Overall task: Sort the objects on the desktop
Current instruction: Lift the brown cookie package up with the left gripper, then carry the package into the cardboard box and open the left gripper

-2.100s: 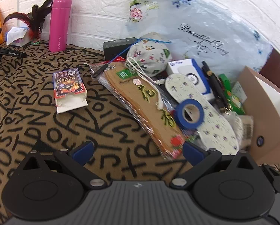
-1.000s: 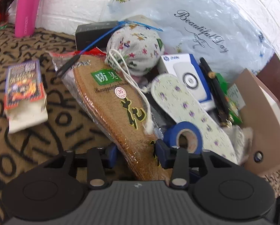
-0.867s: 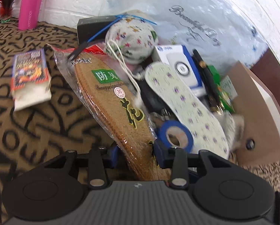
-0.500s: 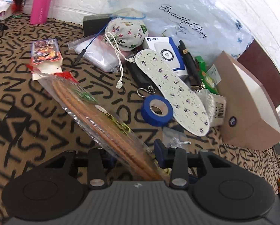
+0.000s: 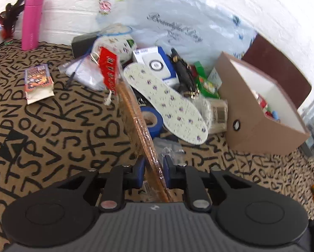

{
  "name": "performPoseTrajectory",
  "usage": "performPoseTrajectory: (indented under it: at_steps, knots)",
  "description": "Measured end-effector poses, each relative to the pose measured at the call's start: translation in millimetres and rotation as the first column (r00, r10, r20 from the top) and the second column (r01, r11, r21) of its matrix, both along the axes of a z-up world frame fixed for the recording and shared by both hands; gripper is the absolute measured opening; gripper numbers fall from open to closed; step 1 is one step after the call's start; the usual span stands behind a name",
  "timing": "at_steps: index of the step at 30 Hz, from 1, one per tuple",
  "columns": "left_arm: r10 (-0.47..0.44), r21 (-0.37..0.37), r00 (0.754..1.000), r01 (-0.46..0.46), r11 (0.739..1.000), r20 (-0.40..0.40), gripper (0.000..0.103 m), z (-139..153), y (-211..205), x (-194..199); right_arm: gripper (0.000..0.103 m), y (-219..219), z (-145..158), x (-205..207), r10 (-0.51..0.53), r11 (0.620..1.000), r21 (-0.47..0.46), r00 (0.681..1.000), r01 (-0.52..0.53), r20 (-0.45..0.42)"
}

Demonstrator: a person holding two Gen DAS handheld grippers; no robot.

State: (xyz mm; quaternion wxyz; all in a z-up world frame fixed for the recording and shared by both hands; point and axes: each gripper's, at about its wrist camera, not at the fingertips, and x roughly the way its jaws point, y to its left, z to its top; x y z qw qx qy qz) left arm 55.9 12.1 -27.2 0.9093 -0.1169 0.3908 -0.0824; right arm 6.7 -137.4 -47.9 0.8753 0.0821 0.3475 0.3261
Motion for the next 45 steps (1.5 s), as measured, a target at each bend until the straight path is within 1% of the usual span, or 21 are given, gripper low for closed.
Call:
performPoseTrajectory:
  at_steps: [3, 4, 7, 11, 16, 20, 24, 27, 31, 35, 38, 40, 42, 43, 44, 45]
  knots:
    - [-0.008, 0.010, 1.000, 0.008, 1.000, -0.011, 0.015, -3, -7, -1, 0.026, -1, -7, 3, -0.027, 0.999, -0.024, 0.999, 0.027, -0.022]
    - [-0.017, 0.012, 1.000, 0.017, 1.000, -0.003, 0.015, 1, -9, -3, 0.022, -2, -8, 1, -0.026, 0.999, -0.026, 1.000, 0.026, -0.014]
    - [-0.047, 0.023, 0.998, 0.046, 0.999, 0.044, 0.015, 17, -21, -6, 0.019, -9, -1, -6, -0.031, 0.999, -0.016, 0.999, 0.031, 0.026]
    - [-0.098, 0.027, 0.987, 0.095, 0.995, 0.127, 0.015, 46, -45, -6, 0.017, -27, 20, -10, -0.081, 0.997, 0.016, 0.992, 0.080, 0.097]
    - [-0.178, -0.001, 0.959, 0.183, 0.983, 0.223, 0.014, 83, -83, -2, 0.016, -61, 48, -11, -0.166, 0.986, 0.063, 0.970, 0.157, 0.180]
    - [-0.230, -0.005, 0.928, 0.242, 0.970, 0.292, 0.014, 108, -117, 7, 0.016, -90, 71, -11, -0.239, 0.970, 0.100, 0.938, 0.220, 0.251]
    - [-0.279, -0.006, 0.902, 0.298, 0.955, 0.330, 0.014, 124, -151, 23, 0.016, -120, 88, -3, -0.307, 0.952, 0.119, 0.902, 0.284, 0.305]
    - [-0.311, -0.023, 0.889, 0.338, 0.941, 0.335, 0.014, 130, -175, 38, 0.016, -143, 96, 7, -0.355, 0.935, 0.127, 0.875, 0.331, 0.330]
    - [-0.367, -0.047, 0.868, 0.404, 0.913, 0.335, 0.014, 132, -210, 57, 0.016, -179, 99, 23, -0.419, 0.908, 0.134, 0.841, 0.398, 0.343]
    - [-0.417, -0.066, 0.846, 0.462, 0.885, 0.333, 0.014, 129, -243, 78, 0.016, -211, 97, 44, -0.475, 0.878, 0.127, 0.808, 0.462, 0.349]
    - [-0.445, -0.059, 0.836, 0.487, 0.871, 0.322, 0.014, 122, -266, 98, 0.016, -226, 90, 59, -0.494, 0.864, 0.101, 0.790, 0.494, 0.363]
    - [-0.461, -0.038, 0.836, 0.493, 0.869, 0.298, 0.014, 112, -278, 110, 0.016, -231, 85, 70, -0.504, 0.852, 0.066, 0.779, 0.520, 0.373]
    - [-0.464, -0.027, 0.847, 0.487, 0.873, 0.258, 0.014, 100, -277, 121, 0.016, -240, 76, 84, -0.519, 0.839, 0.039, 0.779, 0.542, 0.351]
    - [-0.464, -0.032, 0.852, 0.486, 0.874, 0.243, 0.014, 96, -274, 125, 0.016, -243, 71, 88, -0.526, 0.835, 0.029, 0.781, 0.549, 0.337]
    - [-0.461, -0.036, 0.856, 0.482, 0.876, 0.232, 0.015, 94, -269, 127, 0.017, -246, 66, 91, -0.526, 0.834, 0.017, 0.787, 0.551, 0.322]
    - [-0.460, -0.035, 0.858, 0.479, 0.877, 0.226, 0.022, 92, -263, 129, 0.017, -249, 61, 90, -0.524, 0.836, 0.010, 0.791, 0.549, 0.315]
